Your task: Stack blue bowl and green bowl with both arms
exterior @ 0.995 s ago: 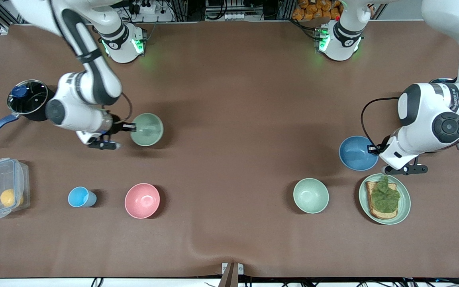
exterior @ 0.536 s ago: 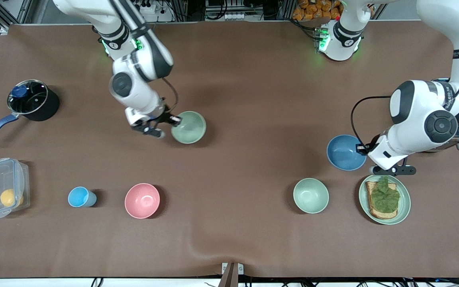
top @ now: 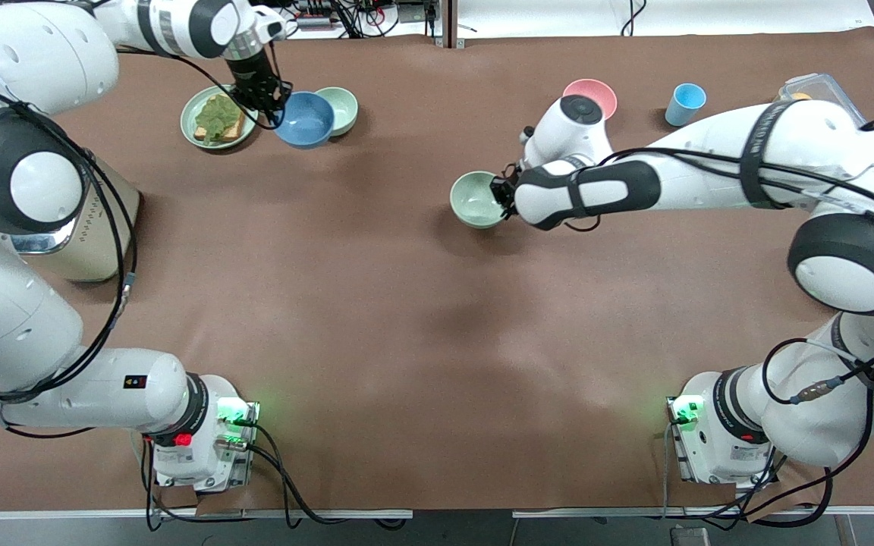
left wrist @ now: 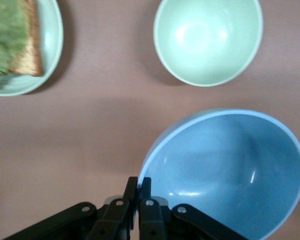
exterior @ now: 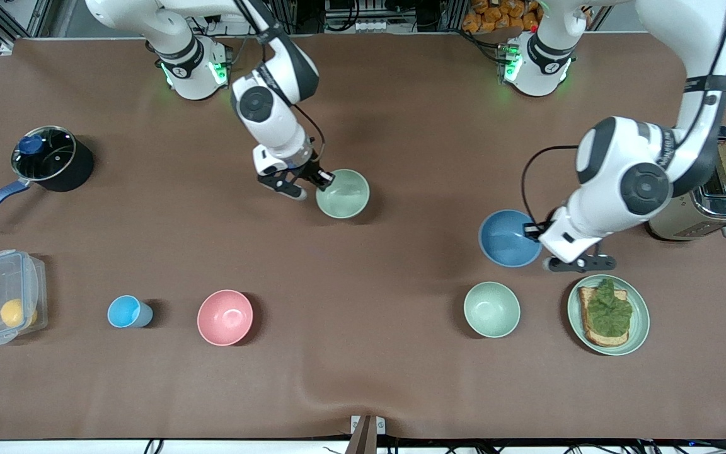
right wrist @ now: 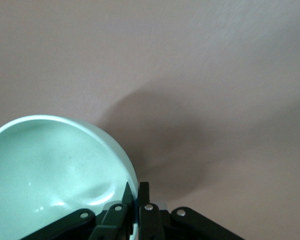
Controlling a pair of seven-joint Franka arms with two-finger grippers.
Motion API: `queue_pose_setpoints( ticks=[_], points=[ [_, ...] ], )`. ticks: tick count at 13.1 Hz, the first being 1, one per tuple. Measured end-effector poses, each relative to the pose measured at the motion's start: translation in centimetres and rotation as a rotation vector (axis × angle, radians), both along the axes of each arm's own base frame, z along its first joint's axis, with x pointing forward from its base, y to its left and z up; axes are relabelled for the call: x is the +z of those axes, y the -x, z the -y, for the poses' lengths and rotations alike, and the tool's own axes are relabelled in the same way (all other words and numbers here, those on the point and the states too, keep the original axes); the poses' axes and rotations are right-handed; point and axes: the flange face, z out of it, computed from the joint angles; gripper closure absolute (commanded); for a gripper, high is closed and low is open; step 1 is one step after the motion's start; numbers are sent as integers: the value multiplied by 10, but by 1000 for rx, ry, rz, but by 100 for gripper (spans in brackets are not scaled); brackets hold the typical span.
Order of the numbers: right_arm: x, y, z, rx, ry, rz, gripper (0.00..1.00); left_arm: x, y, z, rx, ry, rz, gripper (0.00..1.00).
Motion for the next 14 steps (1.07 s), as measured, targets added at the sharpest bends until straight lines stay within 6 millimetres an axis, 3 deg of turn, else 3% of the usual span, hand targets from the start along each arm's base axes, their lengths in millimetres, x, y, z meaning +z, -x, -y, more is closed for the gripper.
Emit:
queue_pose_setpoints(
  ticks=[3,7,9,14],
  points=[
    [-22,9,-22,-5,11,-8,100,1,7,24,9,2,-2,100],
    [-38,23,-43,-34,2,10,100,3,7,32,45,34,-11,100],
    [-38,26,-47,-37,0,10,1,7,6,34,55,53,-10,100],
    [-30,15,-49,-102,-12,9,0,30,-5,35,59,68,30,100]
  ],
)
